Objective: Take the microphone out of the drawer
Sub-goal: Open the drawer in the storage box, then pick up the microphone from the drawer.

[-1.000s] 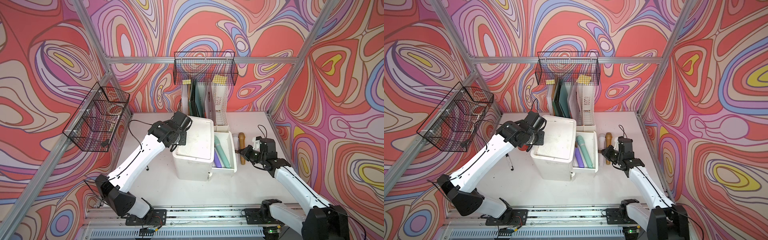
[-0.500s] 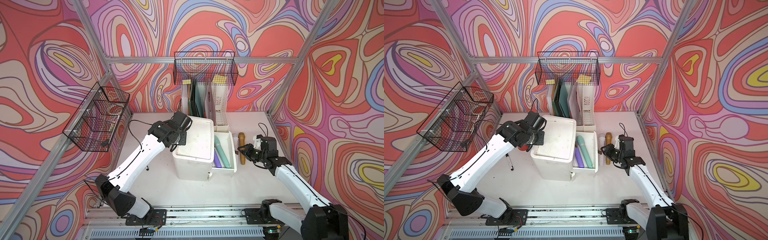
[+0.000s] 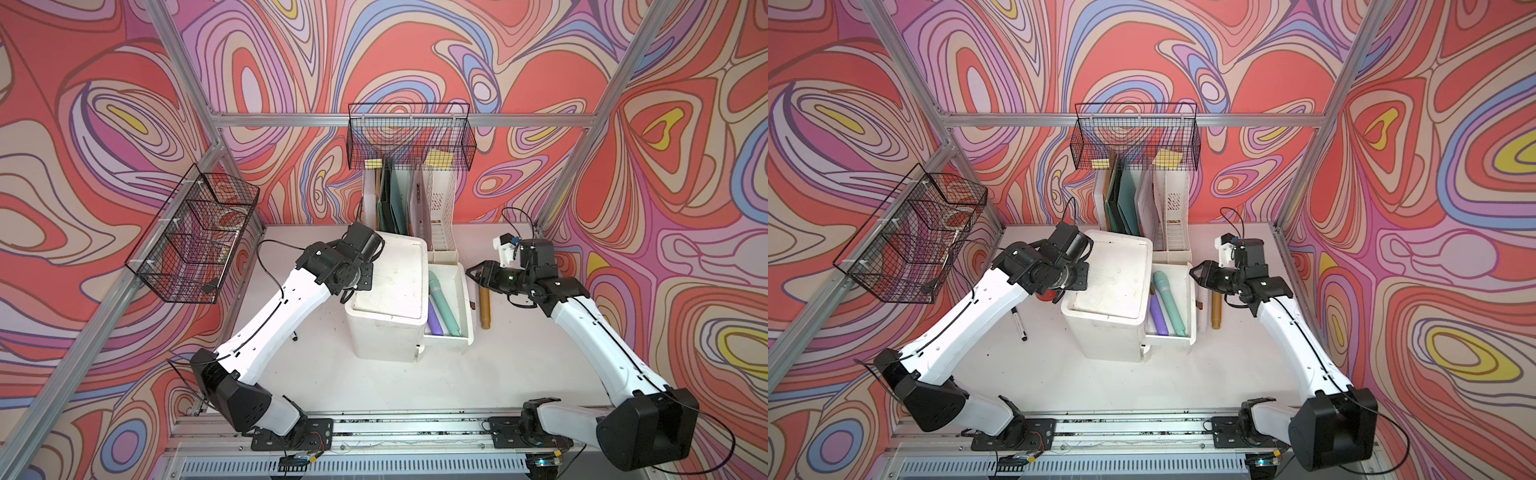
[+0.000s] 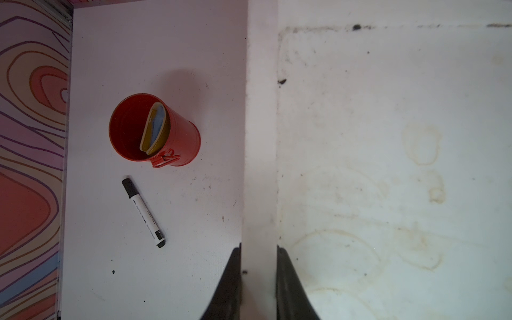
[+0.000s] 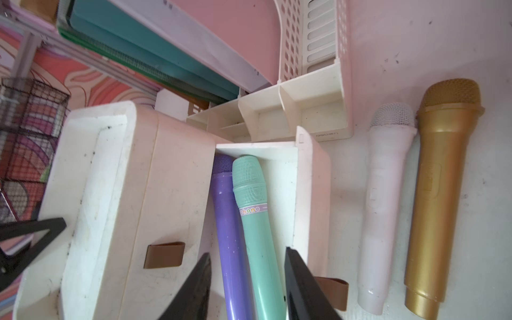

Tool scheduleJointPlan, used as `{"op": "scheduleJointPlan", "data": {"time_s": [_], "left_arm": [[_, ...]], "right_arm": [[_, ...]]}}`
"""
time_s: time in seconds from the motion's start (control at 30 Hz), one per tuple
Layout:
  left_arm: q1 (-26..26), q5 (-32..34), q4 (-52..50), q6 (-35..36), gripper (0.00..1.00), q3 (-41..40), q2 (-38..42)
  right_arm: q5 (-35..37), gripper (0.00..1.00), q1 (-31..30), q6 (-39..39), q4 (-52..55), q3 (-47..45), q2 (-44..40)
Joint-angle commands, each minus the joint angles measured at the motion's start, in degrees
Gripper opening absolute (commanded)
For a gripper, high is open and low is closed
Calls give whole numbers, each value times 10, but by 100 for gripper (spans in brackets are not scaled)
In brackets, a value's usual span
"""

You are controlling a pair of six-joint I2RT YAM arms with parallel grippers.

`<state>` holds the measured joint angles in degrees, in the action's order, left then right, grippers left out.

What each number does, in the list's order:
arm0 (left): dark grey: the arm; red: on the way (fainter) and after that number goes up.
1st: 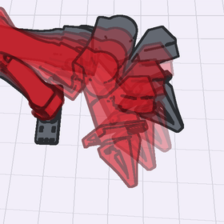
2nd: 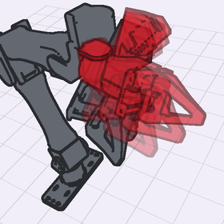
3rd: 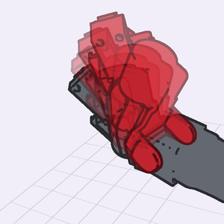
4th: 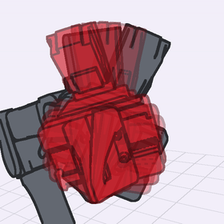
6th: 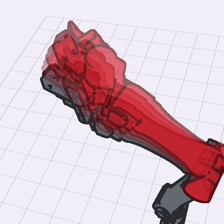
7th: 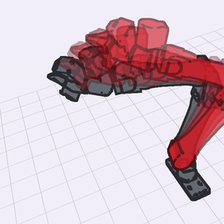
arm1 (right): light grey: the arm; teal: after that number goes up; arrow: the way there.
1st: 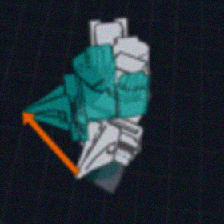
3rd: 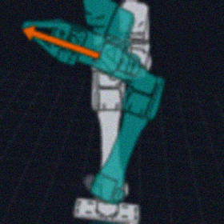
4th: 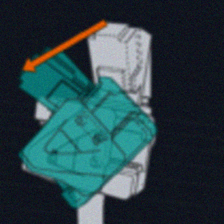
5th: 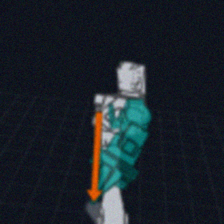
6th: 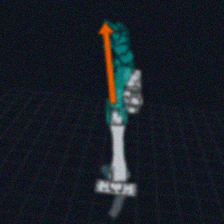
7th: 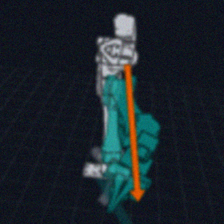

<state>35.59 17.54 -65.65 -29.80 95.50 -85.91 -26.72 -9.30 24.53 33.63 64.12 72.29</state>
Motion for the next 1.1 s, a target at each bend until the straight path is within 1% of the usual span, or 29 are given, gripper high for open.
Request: {"op": "scheduleJointPlan", "data": {"time_s": [0.0, 0.13, 0.4, 0.57, 0.77, 1.07], "left_arm": [[-5, 57, -50, 13, 0, -17, -2], [-5, 58, -51, 12, 0, -15, -2], [-5, 57, -53, 11, 0, -14, -2], [-5, 54, -52, 11, 0, -12, -3], [-5, 55, -51, 11, 0, -10, -3], [-6, 55, -52, 12, 0, -13, -4]], "right_arm": [[24, 43, -43, -64, 77, 42, 32], [56, 44, -92, -80, 96, 70, 70], [128, 45, -139, -105, 127, 116, 134], [161, 45, -156, -117, 138, 138, 171], [179, 46, -168, -110, 124, 146, 203], [227, 46, -192, -98, 111, 148, 246]]}}
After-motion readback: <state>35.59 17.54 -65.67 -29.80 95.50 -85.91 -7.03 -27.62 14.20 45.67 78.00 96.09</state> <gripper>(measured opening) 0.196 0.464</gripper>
